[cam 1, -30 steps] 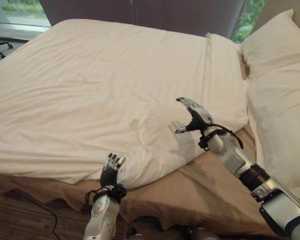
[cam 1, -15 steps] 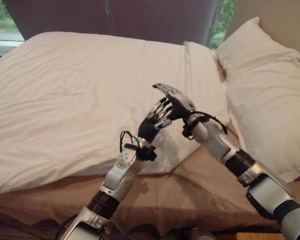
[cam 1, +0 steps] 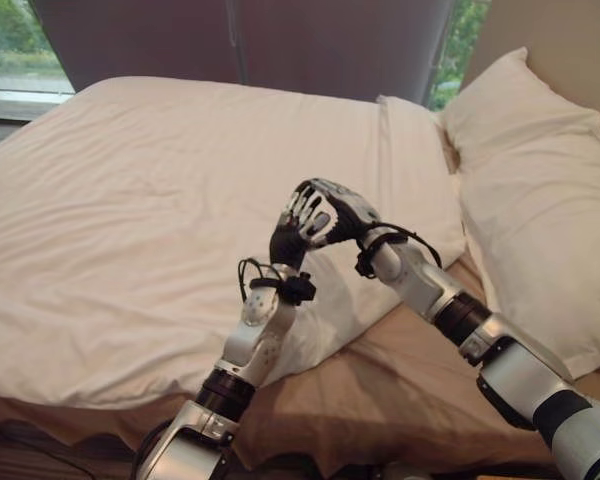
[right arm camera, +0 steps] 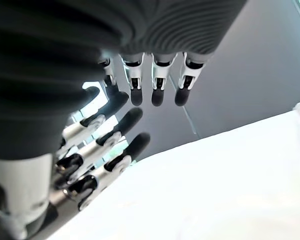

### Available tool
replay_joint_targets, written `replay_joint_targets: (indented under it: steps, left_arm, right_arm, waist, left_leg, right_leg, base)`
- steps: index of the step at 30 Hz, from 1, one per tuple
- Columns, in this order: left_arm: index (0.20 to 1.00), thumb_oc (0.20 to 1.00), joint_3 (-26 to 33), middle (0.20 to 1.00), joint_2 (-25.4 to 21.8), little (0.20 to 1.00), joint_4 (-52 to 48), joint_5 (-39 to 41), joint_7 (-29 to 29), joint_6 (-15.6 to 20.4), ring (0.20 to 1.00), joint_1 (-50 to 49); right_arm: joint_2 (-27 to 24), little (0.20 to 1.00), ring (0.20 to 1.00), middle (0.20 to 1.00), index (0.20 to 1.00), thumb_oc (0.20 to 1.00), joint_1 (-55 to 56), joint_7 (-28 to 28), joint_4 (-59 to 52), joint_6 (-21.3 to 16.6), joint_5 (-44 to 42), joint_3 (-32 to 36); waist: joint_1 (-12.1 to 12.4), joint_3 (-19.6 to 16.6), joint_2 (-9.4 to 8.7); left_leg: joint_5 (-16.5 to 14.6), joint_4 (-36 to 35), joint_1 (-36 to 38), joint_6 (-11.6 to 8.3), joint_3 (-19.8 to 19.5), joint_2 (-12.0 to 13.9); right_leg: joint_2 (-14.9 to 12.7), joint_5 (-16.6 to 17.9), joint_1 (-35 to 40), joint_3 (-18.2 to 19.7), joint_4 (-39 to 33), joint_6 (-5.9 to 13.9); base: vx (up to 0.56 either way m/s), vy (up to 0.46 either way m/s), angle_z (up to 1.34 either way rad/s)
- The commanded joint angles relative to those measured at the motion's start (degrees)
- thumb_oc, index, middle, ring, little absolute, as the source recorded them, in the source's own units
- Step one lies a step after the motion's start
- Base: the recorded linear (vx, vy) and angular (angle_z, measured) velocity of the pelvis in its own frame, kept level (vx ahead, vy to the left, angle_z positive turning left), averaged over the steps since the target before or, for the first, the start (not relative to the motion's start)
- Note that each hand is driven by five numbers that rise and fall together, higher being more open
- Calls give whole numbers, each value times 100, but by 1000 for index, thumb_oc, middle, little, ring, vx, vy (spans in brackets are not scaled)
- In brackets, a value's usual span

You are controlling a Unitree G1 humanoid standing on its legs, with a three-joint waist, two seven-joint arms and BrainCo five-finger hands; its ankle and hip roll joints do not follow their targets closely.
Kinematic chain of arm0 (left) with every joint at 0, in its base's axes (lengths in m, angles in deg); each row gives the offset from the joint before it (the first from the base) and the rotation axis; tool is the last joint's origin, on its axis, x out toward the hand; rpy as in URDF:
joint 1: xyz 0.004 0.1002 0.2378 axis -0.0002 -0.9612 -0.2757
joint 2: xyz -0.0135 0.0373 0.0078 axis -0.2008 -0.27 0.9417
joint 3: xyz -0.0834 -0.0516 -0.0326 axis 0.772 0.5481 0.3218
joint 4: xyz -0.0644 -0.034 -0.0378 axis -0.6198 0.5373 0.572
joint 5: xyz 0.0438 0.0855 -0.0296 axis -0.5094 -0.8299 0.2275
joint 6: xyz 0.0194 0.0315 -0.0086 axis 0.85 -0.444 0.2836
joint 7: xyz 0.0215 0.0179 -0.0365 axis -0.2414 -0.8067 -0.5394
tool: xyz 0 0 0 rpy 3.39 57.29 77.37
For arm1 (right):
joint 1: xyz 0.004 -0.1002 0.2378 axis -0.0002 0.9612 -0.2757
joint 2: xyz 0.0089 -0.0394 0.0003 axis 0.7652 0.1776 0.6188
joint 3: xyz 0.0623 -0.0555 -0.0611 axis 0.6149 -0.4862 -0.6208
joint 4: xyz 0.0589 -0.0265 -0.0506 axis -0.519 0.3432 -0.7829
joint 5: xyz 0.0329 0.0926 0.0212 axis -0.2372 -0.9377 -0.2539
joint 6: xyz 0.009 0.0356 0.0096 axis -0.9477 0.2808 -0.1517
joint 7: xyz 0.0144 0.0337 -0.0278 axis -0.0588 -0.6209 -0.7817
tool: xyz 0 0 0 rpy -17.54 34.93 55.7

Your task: Making the bed.

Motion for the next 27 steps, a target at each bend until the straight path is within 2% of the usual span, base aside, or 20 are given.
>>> replay_joint_targets:
  steps: [1, 5, 7, 10, 11, 12, 14, 19, 22, 27]
  left_arm:
    - [1000, 1000, 221, 1000, -259, 1000, 250, -548, -562, 720, 1000, 1393]
    - [1000, 1000, 37, 1000, -394, 1000, 633, -592, -656, 774, 1000, 2260]
    - [1000, 1000, -207, 1000, -411, 1000, 721, -739, -416, 657, 1000, 2394]
    - [1000, 1000, -277, 1000, -424, 1000, 1110, -731, -472, 592, 1000, 2438]
    - [1000, 1000, -217, 1000, -403, 1000, 1569, -593, -599, 595, 1000, 2455]
    - [1000, 1000, -233, 1000, -326, 1000, 2518, -306, -719, 574, 1000, 2738]
    - [1000, 1000, -311, 1000, -244, 1000, 3298, -126, -797, 534, 1000, 3191]
    - [1000, 1000, -356, 1000, -167, 1000, 3833, 205, -755, 480, 1000, 3510]
    - [1000, 1000, -459, 1000, -94, 1000, 4764, 420, -697, 330, 1000, 3823]
    - [1000, 1000, -488, 1000, -115, 1000, 5124, 605, -682, 304, 1000, 4071]
  right_arm:
    - [195, 1000, 1000, 1000, 1000, 1000, -1014, 228, 743, 89, -63, -165]
    - [287, 1000, 1000, 1000, 1000, 1000, -1510, 350, 1300, 126, -168, -339]
    - [256, 1000, 1000, 1000, 1000, 1000, -1647, 373, 1425, 122, -174, -336]
    - [244, 1000, 1000, 1000, 1000, 1000, -1779, 409, 1714, 151, -182, -308]
    - [279, 1000, 1000, 1000, 1000, 1000, -1879, 455, 1980, 185, -263, -271]
    - [405, 1000, 1000, 1000, 1000, 1000, -2107, 557, 2457, 226, -369, -336]
    - [545, 1000, 1000, 1000, 1000, 1000, -2328, 634, 2940, 260, -434, -440]
    - [612, 1000, 1000, 1000, 1000, 1000, -2569, 704, 3378, 349, -443, -579]
    - [511, 1000, 1000, 1000, 1000, 1000, -2780, 823, 3738, 376, -595, -598]
    - [462, 1000, 1000, 1000, 1000, 1000, -2929, 882, 3930, 384, -688, -692]
  waist:
    - [269, 444, -192]
    - [317, 566, -237]
    - [339, 628, -238]
    - [392, 708, -226]
    - [444, 762, -222]
    - [483, 811, -237]
    - [509, 849, -255]
    - [607, 914, -256]
    - [641, 1032, -233]
    - [653, 1119, -210]
  left_leg:
    - [12, 31, -281, 69, -236, 28]
    - [96, 31, -557, 39, -292, 49]
    - [133, 31, -702, 37, -322, 39]
    - [173, 31, -837, 34, -371, 31]
    - [196, 31, -908, 27, -400, 25]
    - [229, 31, -1022, 15, -453, 22]
    - [256, 31, -1104, 3, -515, 11]
    - [289, 31, -1230, 7, -634, -26]
    - [328, 31, -1359, 8, -742, -59]
    - [353, 31, -1472, 4, -785, -73]
  right_leg:
    - [-391, -864, 707, -120, 98, 387]
    - [-372, -811, 468, -125, 98, 415]
    - [-372, -776, 338, -137, 98, 427]
    - [-382, -754, 235, -153, 98, 429]
    - [-386, -746, 187, -169, 98, 431]
    - [-382, -726, 108, -176, 98, 434]
    - [-375, -711, 70, -168, 98, 440]
    - [-382, -698, 19, -198, 98, 451]
    - [-404, -646, -80, -223, 98, 460]
    - [-414, -603, -196, -207, 102, 475]
  base:
    - [-45, -62, 19]
    - [-69, -40, 19]
    - [-53, -6, 16]
    - [-37, -13, 7]
    - [-51, -41, 11]
    - [-51, -49, 20]
    - [-26, -34, 25]
    - [-10, -25, 11]
    - [-29, -8, 25]
    - [-30, -4, 9]
